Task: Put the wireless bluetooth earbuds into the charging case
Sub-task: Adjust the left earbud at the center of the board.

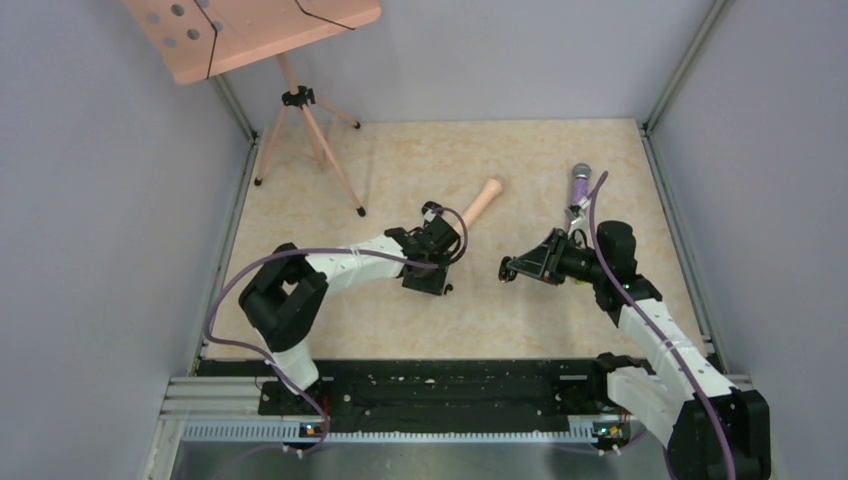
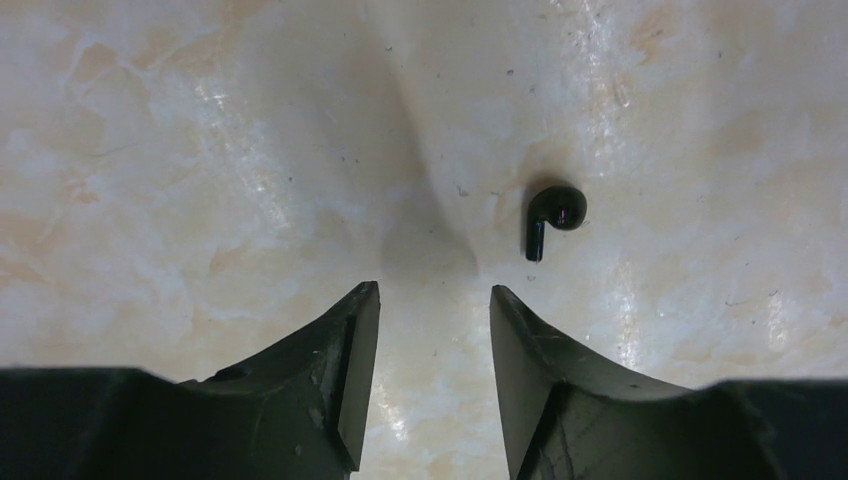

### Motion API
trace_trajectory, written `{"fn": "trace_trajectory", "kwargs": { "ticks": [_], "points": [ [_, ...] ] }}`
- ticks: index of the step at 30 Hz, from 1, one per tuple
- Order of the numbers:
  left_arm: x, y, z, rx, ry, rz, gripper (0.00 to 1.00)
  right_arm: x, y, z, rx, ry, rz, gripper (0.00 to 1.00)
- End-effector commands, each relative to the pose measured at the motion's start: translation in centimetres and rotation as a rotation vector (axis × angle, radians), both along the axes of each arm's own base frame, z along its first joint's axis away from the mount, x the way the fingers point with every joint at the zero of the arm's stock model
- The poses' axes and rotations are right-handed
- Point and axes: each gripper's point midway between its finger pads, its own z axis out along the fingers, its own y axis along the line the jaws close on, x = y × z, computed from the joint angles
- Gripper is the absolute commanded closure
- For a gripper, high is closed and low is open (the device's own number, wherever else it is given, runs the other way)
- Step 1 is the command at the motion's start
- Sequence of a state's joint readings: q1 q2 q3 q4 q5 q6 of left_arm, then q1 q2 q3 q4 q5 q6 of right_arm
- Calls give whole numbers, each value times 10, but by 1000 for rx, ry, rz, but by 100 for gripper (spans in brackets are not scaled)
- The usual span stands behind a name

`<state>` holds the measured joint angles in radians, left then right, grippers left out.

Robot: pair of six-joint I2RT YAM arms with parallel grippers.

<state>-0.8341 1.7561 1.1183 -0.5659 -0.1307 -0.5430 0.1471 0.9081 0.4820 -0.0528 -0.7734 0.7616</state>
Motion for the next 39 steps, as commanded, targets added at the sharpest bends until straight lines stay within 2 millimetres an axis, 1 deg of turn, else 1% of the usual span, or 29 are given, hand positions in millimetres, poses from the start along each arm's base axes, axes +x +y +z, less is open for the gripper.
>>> {"fn": "trace_trajectory", "kwargs": {
  "ticks": [1, 3, 5, 8, 9, 11, 15, 20, 23, 27, 29, 39],
  "points": [
    [2, -7, 32, -35, -29, -47, 47, 2, -2, 7, 2, -39, -6, 100],
    [0, -15, 32, -49, 7, -75, 43, 3, -3, 6, -9, -35, -14, 100],
    [-2, -25, 32, -77, 35, -97, 40, 4, -5, 6, -22, -38, -21, 100],
    [0, -34, 31, -98, 40, -108, 37, 3, -7, 7, -33, -44, -29, 100],
    [2, -36, 32, -100, 38, -109, 37, 3, -7, 7, -37, -43, -34, 100],
    [4, -40, 30, -91, 43, -115, 41, 3, -8, 8, -41, -44, -38, 100],
    [2, -50, 25, -84, 86, -140, 45, 3, -9, 9, -46, -46, -43, 100],
    [5, -53, 14, -57, 106, -112, 47, 4, -9, 11, -49, -54, -40, 100],
    [11, -47, 8, -16, 92, -79, 48, 3, -9, 11, -51, -52, -37, 100],
    [12, -46, 1, 6, 98, -64, 56, 3, -9, 11, -52, -53, -36, 100],
    [13, -46, -3, 13, 103, -61, 58, 3, -9, 10, -56, -52, -37, 100],
    [16, -47, -6, 32, 103, -55, 59, 1, -10, 8, -60, -51, -35, 100]
  ]
}}
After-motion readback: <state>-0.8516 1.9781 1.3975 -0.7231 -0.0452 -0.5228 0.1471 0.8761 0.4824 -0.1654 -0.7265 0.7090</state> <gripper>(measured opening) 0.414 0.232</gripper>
